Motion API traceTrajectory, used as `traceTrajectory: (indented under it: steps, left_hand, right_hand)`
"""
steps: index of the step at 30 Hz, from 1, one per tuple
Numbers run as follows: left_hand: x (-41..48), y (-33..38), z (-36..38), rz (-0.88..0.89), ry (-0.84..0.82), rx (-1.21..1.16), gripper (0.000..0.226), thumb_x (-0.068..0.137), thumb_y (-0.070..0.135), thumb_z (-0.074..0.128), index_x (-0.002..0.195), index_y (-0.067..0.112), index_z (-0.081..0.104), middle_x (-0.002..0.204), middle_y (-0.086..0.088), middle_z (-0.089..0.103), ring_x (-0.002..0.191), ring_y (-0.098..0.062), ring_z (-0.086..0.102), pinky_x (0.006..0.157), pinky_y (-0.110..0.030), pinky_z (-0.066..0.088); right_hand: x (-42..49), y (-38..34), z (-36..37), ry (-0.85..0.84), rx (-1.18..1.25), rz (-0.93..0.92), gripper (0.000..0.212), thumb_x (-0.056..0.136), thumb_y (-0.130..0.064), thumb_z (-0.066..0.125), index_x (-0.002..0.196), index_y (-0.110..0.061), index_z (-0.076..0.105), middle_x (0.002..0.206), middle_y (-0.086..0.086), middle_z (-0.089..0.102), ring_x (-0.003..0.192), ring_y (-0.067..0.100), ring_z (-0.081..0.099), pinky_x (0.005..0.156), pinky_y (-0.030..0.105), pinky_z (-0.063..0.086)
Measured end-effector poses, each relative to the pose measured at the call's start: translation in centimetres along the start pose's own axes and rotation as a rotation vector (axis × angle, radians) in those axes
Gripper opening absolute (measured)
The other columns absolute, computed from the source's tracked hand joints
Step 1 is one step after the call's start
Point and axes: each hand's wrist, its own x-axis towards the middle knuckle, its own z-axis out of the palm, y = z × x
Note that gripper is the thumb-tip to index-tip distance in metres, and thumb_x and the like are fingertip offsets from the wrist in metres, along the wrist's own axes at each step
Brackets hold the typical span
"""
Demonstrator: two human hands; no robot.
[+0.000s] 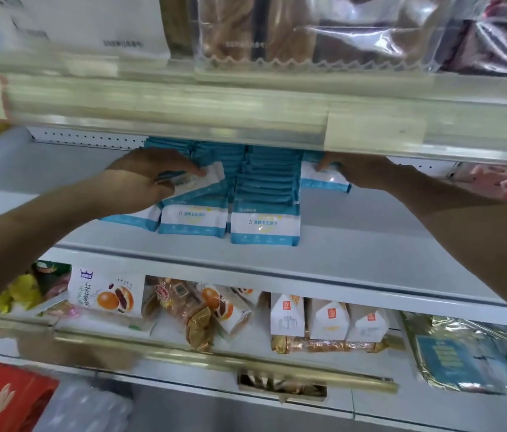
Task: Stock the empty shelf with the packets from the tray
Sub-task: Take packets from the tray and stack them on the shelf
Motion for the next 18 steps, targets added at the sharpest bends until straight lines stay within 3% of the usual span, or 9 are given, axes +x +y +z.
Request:
traceTrajectory:
  steps: [2, 4, 6, 8, 9, 11, 13, 16, 18]
  left_hand:
    - [0.6, 0.4, 0.3, -0.017, 0.004, -0.011, 0.047, 0.095, 0.019, 0.063, 0.129, 0.051, 0.061, 0.131, 0.019, 0.056, 0.11, -0.009, 0.056, 0.092, -0.029, 0.049]
    - [1.1, 1.2, 0.7, -0.039, 0.022, -0.028, 0.05, 0.093, 0.012, 0.065, 0.124, 0.052, 0.065, 0.128, 0.022, 0.054, 0.105, -0.009, 0.056, 0.09, -0.03, 0.051]
    - [1.6, 2.0, 0.9, -0.034, 0.03, -0.028, 0.05, 0.092, 0.01, 0.067, 0.121, 0.051, 0.067, 0.128, 0.021, 0.055, 0.105, -0.009, 0.057, 0.09, -0.029, 0.051]
    - [2.0, 2.4, 1.2, -0.018, 0.02, -0.03, 0.048, 0.092, 0.01, 0.068, 0.119, 0.049, 0.068, 0.128, 0.02, 0.057, 0.105, -0.01, 0.058, 0.09, -0.028, 0.051]
    - [2.2, 2.6, 1.3, -0.011, 0.018, -0.032, 0.047, 0.092, 0.01, 0.069, 0.118, 0.049, 0.069, 0.128, 0.019, 0.058, 0.105, -0.01, 0.058, 0.09, -0.027, 0.05]
    - [2.7, 3.0, 1.5, 0.009, 0.02, -0.033, 0.045, 0.092, 0.01, 0.07, 0.116, 0.048, 0.07, 0.127, 0.019, 0.06, 0.105, -0.01, 0.059, 0.091, -0.026, 0.05]
    - [3.3, 3.6, 1.8, 0.032, 0.025, -0.035, 0.042, 0.091, 0.011, 0.071, 0.114, 0.047, 0.072, 0.126, 0.018, 0.061, 0.105, -0.009, 0.06, 0.092, -0.025, 0.05]
    - [4.2, 4.4, 2.0, 0.059, 0.035, -0.038, 0.039, 0.091, 0.012, 0.072, 0.111, 0.045, 0.073, 0.123, 0.018, 0.063, 0.105, -0.008, 0.061, 0.095, -0.026, 0.05]
    - [4.6, 5.1, 2.1, 0.084, 0.032, -0.047, 0.033, 0.091, 0.014, 0.072, 0.11, 0.041, 0.075, 0.122, 0.016, 0.064, 0.105, -0.007, 0.061, 0.098, -0.03, 0.051]
  right_hand:
    - [0.0, 0.5, -0.1, -0.001, -0.037, 0.004, 0.05, 0.098, -0.007, 0.042, 0.126, -0.041, 0.067, 0.125, 0.01, 0.064, 0.092, 0.029, 0.058, 0.076, 0.033, 0.047]
    - [-0.5, 1.3, -0.2, -0.02, -0.257, -0.068, 0.036, 0.099, -0.029, 0.049, 0.131, -0.037, 0.065, 0.131, 0.008, 0.063, 0.107, 0.032, 0.06, 0.088, 0.035, 0.047]
    - [-0.6, 2.6, -0.1, -0.004, -0.391, -0.174, 0.056, 0.088, -0.067, 0.049, 0.129, -0.034, 0.066, 0.133, 0.001, 0.064, 0.123, 0.026, 0.059, 0.1, 0.035, 0.045]
    - [-0.3, 3.9, 0.7, 0.039, -0.382, -0.15, 0.066, 0.079, -0.08, 0.045, 0.122, -0.036, 0.068, 0.125, -0.002, 0.067, 0.118, 0.024, 0.062, 0.098, 0.035, 0.048]
    - [-0.2, 4.0, 0.9, 0.069, -0.376, -0.128, 0.059, 0.083, -0.076, 0.044, 0.122, -0.038, 0.067, 0.122, -0.001, 0.068, 0.113, 0.025, 0.063, 0.096, 0.036, 0.05]
    - [-0.8, 3.7, 0.9, 0.086, -0.305, -0.032, 0.033, 0.099, -0.046, 0.043, 0.128, -0.046, 0.058, 0.119, 0.005, 0.068, 0.097, 0.03, 0.064, 0.086, 0.038, 0.056]
    - [-1.3, 3.5, 0.5, 0.14, -0.166, 0.028, 0.045, 0.102, -0.02, 0.038, 0.133, -0.049, 0.052, 0.122, 0.006, 0.066, 0.086, 0.03, 0.062, 0.072, 0.039, 0.057]
    - [-2.5, 2.9, -0.7, 0.159, -0.052, 0.056, 0.049, 0.1, -0.015, 0.035, 0.136, -0.041, 0.055, 0.129, 0.001, 0.063, 0.089, 0.027, 0.059, 0.065, 0.035, 0.054]
    - [-3.5, 3.1, -1.2, 0.179, -0.103, 0.019, 0.046, 0.101, -0.017, 0.037, 0.133, -0.042, 0.058, 0.127, -0.003, 0.061, 0.092, 0.024, 0.057, 0.064, 0.03, 0.046]
